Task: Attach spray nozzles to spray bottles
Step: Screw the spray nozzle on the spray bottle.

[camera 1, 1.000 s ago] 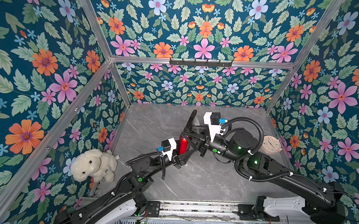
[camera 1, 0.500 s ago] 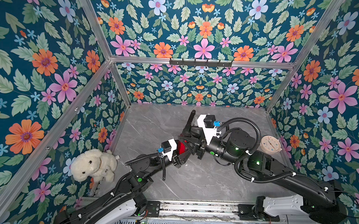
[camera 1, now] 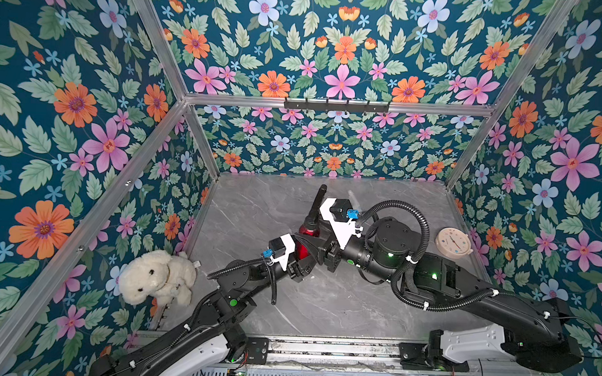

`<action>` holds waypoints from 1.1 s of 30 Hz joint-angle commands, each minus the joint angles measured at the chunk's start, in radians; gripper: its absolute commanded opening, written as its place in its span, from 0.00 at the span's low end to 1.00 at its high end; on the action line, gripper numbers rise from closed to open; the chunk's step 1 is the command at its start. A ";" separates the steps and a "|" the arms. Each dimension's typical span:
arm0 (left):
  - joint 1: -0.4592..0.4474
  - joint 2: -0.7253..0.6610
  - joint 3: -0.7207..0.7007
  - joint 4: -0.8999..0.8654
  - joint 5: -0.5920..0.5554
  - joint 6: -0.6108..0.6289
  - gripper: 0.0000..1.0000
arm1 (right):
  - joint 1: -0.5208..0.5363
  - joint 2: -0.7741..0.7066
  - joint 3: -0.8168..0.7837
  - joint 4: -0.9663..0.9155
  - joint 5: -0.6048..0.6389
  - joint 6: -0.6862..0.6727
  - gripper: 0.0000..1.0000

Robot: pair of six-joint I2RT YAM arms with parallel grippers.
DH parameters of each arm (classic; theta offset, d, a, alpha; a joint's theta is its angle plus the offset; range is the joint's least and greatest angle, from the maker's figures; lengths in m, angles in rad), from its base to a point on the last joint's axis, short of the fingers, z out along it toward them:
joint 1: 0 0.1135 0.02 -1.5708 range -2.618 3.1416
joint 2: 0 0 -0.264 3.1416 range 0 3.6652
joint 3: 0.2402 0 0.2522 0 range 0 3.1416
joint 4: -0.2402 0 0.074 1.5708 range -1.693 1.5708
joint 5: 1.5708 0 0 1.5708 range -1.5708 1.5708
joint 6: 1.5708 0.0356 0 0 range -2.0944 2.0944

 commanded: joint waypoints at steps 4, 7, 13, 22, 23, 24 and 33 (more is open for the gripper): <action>0.000 -0.012 0.004 0.050 -0.001 0.004 0.00 | 0.001 -0.043 -0.016 -0.017 0.020 -0.001 0.68; 0.001 -0.010 0.003 0.053 -0.011 0.004 0.00 | 0.001 -0.066 -0.023 -0.030 0.006 0.030 0.72; 0.001 -0.003 -0.003 0.066 -0.035 0.014 0.00 | 0.001 -0.151 -0.067 -0.052 -0.015 0.107 0.75; 0.001 0.002 0.002 0.068 0.154 -0.013 0.00 | -0.209 -0.237 0.035 -0.172 -0.355 0.167 0.85; 0.000 0.007 0.004 0.071 0.185 -0.027 0.00 | -0.292 -0.238 0.032 -0.158 -0.457 0.205 0.86; 0.001 0.016 0.008 0.074 0.212 -0.039 0.00 | -0.362 -0.236 0.028 -0.138 -0.563 0.240 0.86; 0.004 0.075 0.014 0.163 0.363 -0.161 0.00 | -0.547 -0.081 0.150 -0.114 -1.098 0.252 0.88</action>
